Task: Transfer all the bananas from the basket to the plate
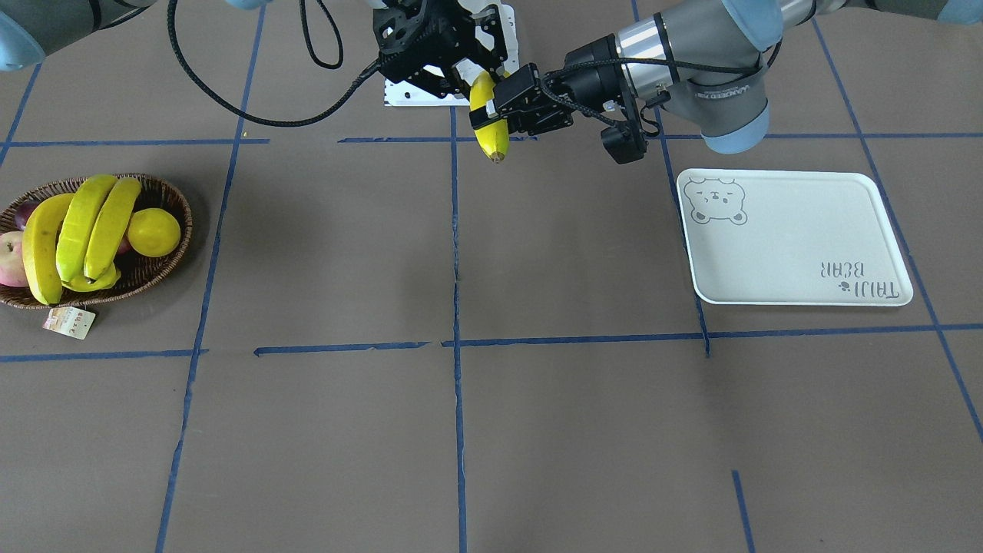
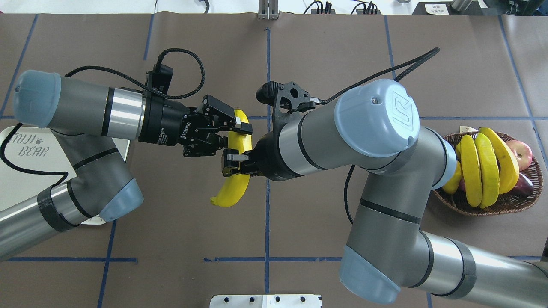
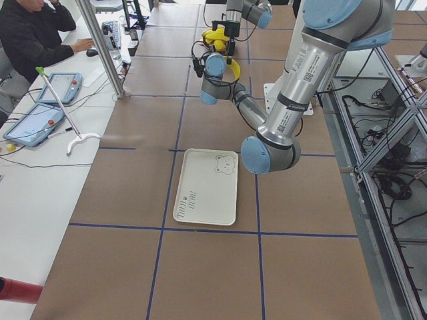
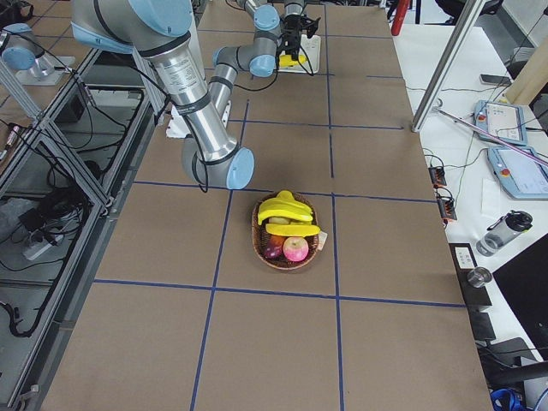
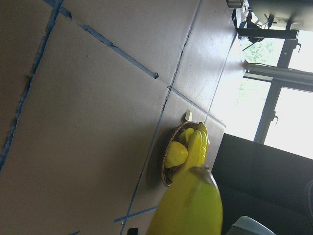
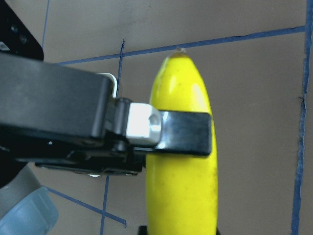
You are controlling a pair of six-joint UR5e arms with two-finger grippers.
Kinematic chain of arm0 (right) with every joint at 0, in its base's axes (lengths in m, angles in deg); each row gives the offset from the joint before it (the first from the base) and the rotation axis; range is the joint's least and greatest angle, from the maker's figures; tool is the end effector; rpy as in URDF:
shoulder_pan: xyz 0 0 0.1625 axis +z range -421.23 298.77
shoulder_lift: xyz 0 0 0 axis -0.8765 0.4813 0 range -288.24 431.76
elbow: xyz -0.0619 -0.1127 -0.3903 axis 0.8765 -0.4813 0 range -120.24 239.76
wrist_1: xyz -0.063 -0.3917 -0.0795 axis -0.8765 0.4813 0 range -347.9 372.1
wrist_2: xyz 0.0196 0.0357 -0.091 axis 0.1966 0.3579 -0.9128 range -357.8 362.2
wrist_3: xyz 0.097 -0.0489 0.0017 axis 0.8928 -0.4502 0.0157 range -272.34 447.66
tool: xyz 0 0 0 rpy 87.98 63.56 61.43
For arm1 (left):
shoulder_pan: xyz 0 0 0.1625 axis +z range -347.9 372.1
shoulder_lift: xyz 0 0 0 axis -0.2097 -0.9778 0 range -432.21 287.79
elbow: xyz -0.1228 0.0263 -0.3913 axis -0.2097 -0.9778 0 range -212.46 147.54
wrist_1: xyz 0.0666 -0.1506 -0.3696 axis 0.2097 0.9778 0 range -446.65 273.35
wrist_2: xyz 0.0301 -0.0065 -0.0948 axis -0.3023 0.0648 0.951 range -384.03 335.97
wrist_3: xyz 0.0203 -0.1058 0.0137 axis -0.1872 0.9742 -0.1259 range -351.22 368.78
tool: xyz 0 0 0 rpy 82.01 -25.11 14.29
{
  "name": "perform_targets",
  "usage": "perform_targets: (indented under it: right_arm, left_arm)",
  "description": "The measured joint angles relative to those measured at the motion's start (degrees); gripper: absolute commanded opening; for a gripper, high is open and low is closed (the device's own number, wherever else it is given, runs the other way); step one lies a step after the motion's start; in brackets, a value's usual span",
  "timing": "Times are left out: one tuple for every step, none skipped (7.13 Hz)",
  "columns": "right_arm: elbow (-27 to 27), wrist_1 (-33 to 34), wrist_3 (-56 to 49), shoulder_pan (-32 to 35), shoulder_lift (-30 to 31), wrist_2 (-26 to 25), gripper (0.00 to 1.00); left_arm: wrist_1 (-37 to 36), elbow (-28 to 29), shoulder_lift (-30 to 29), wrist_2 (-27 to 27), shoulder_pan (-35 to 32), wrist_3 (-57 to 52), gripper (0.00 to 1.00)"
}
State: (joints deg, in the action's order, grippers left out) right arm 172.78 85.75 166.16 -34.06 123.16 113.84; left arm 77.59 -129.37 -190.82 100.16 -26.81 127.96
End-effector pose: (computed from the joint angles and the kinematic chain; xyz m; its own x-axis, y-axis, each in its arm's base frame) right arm -0.4534 -0.3375 0.0710 0.2022 -0.1044 0.9738 -0.0646 0.9907 0.1196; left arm 0.3891 -0.4071 0.1771 -0.2825 -0.2901 -0.9144 -0.0338 0.9556 -0.2927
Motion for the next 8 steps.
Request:
perform_targets:
  right_arm:
    - [0.27, -0.01, 0.77, 0.03, 0.02, -0.04, 1.0]
    - [0.72, -0.04, 1.91, 0.05, 0.01, -0.02, 1.0]
    - [1.1, 0.0, 2.56, 0.09, 0.01, -0.02, 1.0]
    - [1.59, 0.1, 2.81, 0.3, 0.13, 0.0, 1.0]
    - [2.41, 0.36, 2.87, 0.91, 0.43, 0.18, 1.0]
    - [3.37, 0.69, 2.85, 2.14, 1.12, 0.5, 1.0]
    - [4.48, 0.91, 2.78, 3.88, 2.51, 0.9, 1.0]
    - [5.49, 1.45, 2.74, 5.6, 3.92, 1.33, 1.0]
  left_arm:
    - [0.03, -0.19, 0.16, 0.24, 0.0, -0.05, 0.0]
    - [0.0, -0.24, 0.48, 0.41, -0.01, -0.1, 0.0]
    - [-0.06, -0.25, 0.79, 0.48, -0.08, -0.14, 0.0]
    - [-0.41, -0.21, 1.1, 0.6, -0.49, -0.19, 0.0]
    - [-2.46, -0.13, 1.3, 1.14, -1.77, -0.46, 0.0]
    - [-7.28, -0.17, 1.61, 2.02, -3.86, -2.12, 0.0]
    - [-13.92, -0.43, 2.88, 3.02, -6.56, -6.43, 0.0]
    - [-21.35, -0.79, 4.99, 5.34, -10.2, -13.43, 0.0]
